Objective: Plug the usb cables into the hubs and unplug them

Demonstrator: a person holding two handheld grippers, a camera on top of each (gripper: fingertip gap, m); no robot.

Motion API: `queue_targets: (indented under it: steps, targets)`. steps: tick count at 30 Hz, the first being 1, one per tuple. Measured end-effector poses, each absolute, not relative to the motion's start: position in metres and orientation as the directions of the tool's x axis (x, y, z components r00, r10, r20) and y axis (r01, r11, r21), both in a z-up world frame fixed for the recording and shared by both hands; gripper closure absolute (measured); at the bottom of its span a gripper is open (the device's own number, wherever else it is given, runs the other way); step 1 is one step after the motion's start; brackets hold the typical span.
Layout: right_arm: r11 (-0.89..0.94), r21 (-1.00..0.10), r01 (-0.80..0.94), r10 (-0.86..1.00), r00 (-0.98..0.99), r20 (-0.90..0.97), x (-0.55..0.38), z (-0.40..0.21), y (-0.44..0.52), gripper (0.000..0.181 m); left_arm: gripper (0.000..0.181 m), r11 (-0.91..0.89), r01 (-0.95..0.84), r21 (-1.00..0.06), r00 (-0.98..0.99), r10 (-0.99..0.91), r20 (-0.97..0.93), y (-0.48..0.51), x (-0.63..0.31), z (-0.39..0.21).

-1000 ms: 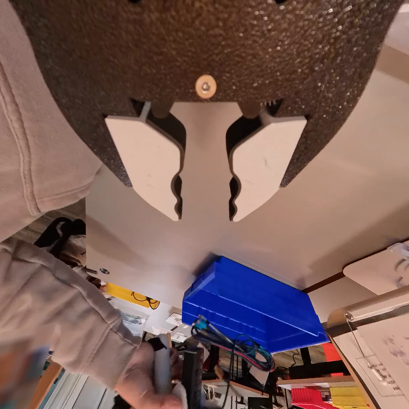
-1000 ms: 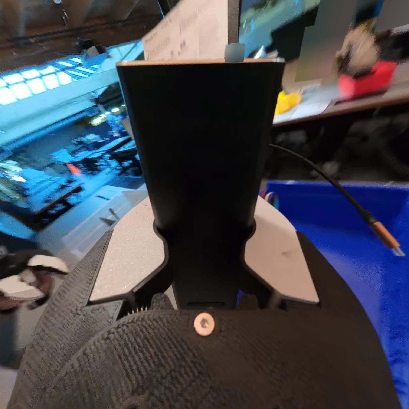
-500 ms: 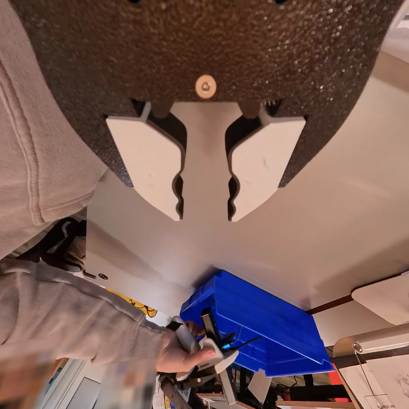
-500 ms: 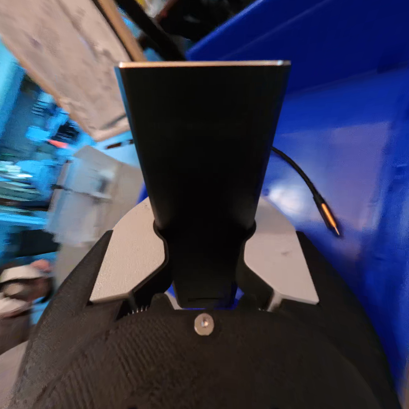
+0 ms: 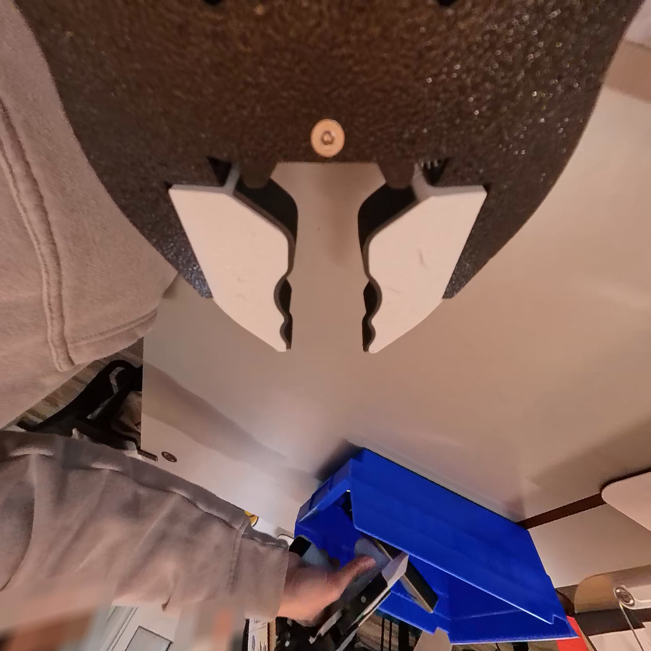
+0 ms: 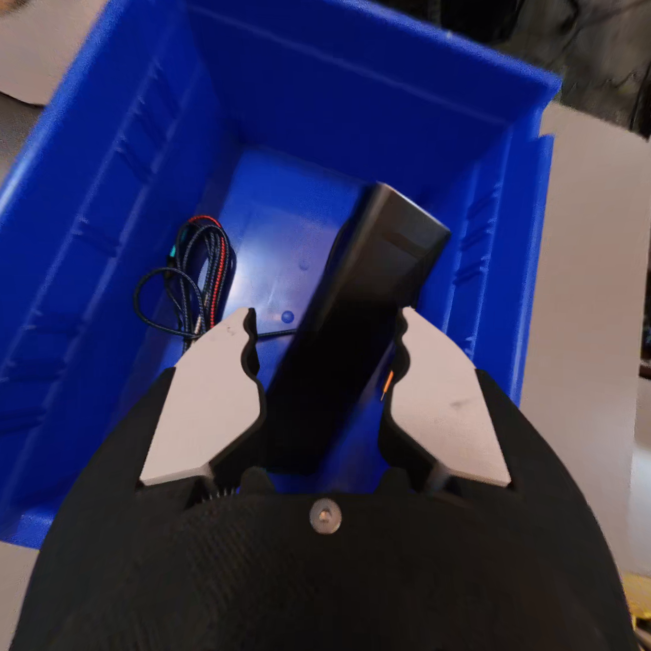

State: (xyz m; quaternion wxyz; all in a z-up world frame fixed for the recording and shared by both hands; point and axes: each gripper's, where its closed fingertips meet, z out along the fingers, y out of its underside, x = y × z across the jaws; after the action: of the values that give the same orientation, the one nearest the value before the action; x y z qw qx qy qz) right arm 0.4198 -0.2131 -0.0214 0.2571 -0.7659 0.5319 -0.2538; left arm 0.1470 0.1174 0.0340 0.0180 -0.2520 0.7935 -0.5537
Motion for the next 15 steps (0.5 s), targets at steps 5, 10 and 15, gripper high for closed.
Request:
queue_targets:
  steps: [5,10,15]
  targets:
    - [-0.273,-0.671,-0.689,-0.946,0.321,0.055,0.412,-0.02,-0.209,0.108,0.144,0.234,-0.388,-0.891,-0.863,-0.431,0.263,0.121,0.148,0.035]
    - [-0.222,-0.723,-0.654,-0.949,0.314,0.007,0.392,-0.008,-0.199,0.108,0.143,0.239,-0.376,-0.895,-0.86,-0.45,0.241,0.128,0.15,0.038]
    - [-0.159,-0.846,-0.508,-0.934,0.355,-0.038,0.352,0.033,-0.165,0.106,0.135,0.272,-0.335,-0.902,-0.84,-0.52,0.156,0.155,0.165,0.053]
